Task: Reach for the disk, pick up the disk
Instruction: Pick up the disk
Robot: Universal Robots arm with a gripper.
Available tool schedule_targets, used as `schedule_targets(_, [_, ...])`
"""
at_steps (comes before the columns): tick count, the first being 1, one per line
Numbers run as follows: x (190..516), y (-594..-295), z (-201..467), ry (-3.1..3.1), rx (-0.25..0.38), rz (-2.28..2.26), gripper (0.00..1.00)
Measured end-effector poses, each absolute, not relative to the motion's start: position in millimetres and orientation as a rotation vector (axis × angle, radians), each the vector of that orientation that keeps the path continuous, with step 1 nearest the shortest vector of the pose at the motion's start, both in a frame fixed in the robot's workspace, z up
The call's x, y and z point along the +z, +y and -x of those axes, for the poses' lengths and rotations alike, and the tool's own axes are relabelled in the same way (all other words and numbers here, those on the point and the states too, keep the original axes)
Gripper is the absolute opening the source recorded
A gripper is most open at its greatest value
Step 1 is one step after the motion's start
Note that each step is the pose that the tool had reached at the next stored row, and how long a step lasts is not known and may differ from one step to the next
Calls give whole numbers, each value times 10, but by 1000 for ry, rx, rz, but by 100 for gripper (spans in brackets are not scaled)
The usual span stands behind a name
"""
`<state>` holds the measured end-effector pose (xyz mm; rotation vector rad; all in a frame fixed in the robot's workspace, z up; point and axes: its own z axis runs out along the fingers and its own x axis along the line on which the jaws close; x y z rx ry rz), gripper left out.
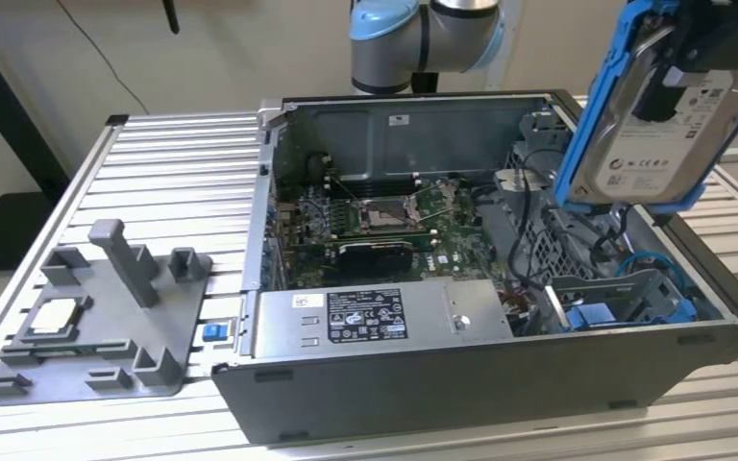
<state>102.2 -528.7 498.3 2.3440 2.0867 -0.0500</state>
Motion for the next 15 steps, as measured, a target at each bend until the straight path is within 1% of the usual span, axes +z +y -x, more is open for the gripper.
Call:
schedule_targets(11, [4829, -5298, -1025, 2088, -50, -2344, 0])
schedule_targets(15, [4789, -5346, -1056, 2089, -51, -2343, 0])
